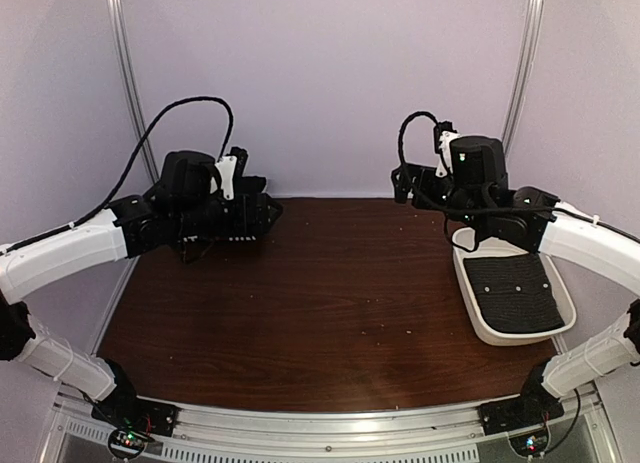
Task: Fold and stack the long sleeve shirts
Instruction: Pick up the crumpled shirt from the bin.
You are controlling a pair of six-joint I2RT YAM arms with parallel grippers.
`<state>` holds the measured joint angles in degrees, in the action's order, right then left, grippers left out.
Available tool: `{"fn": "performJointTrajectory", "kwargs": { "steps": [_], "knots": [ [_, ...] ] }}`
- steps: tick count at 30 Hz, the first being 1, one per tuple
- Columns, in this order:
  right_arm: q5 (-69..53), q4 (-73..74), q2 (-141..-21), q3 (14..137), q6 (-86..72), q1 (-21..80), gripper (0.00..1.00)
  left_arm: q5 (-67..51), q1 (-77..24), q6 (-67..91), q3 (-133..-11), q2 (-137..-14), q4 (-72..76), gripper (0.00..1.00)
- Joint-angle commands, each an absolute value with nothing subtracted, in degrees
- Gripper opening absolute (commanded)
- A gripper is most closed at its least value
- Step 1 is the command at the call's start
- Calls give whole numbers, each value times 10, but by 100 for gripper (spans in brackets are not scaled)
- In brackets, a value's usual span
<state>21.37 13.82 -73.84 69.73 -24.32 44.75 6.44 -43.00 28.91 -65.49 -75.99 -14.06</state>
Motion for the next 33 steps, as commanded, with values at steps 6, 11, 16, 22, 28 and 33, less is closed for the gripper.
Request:
{"fn": "performJointTrajectory", "kwargs": {
  "steps": [6,11,16,22,28,33],
  "knots": [
    [229,141,-732,675,-216,416,100,76,-428,281,-691,-769,-143,98],
    [210,171,-735,638,-227,321,100,76,-428,276,-692,-770,-146,98],
    [165,169,-734,568,-235,194,100,72,-428,274,-691,-770,-150,98],
    [132,138,-745,496,-227,94,100,70,-428,272,-687,-767,-151,98],
    [103,116,-802,462,-211,16,100,65,-428,270,-687,-769,-151,98],
    [91,105,-860,459,-210,-17,100,62,-428,270,-687,-773,-151,98]
  ]
}}
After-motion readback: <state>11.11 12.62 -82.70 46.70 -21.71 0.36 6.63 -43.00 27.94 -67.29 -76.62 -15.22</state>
